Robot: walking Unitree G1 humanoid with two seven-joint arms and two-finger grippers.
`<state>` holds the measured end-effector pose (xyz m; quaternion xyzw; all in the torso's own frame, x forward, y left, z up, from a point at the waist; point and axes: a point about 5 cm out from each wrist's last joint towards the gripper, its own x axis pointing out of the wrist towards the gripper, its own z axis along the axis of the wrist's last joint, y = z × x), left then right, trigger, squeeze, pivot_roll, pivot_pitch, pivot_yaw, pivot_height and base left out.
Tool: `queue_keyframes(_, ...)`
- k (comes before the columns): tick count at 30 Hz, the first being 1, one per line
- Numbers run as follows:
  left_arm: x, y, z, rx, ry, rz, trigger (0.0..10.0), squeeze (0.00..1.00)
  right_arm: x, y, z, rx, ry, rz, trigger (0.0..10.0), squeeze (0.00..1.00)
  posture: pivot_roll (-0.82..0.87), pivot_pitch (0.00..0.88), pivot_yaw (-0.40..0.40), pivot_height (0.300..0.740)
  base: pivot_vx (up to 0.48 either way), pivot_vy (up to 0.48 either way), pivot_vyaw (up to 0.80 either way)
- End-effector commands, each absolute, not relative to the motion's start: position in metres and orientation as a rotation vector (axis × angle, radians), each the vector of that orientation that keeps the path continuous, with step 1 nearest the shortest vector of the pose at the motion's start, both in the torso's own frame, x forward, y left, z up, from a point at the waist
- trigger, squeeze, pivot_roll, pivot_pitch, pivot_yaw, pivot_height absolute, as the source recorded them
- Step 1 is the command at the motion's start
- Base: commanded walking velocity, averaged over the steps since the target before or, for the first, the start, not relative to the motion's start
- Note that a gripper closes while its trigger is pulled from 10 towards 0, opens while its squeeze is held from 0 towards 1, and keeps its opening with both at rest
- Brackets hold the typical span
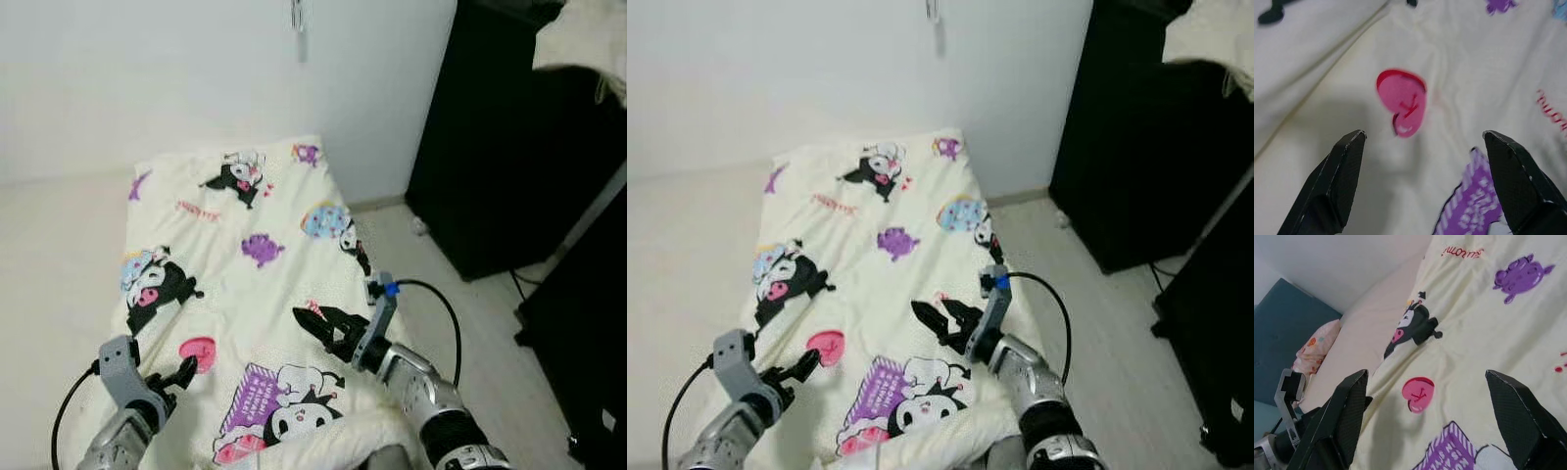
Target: Clean up the room
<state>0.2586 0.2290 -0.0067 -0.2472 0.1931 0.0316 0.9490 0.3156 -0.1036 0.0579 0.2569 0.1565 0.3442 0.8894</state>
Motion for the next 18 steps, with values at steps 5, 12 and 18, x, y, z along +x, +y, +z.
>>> queue_keyframes(5,0.26,0.208,-0.017,-0.52,0.43,0.06,10.0,0.0,0.309,-0.112,0.045,0.513,0.366,0.686,10.0,0.0,-0.12,0.064,0.004,0.681,0.0,0.0,0.0)
queue_keyframes(12,0.264,0.194,-0.019,-0.513,0.439,0.037,10.0,0.0,0.31,-0.115,0.043,0.477,0.375,0.682,10.0,0.0,-0.13,0.051,-0.005,0.701,0.0,0.0,0.0)
queue_keyframes(18,0.258,0.184,-0.029,-0.474,0.507,0.047,10.0,0.0,0.31,-0.134,0.033,0.359,0.391,0.552,10.0,0.0,-0.14,0.041,-0.012,0.711,0.0,0.0,0.0)
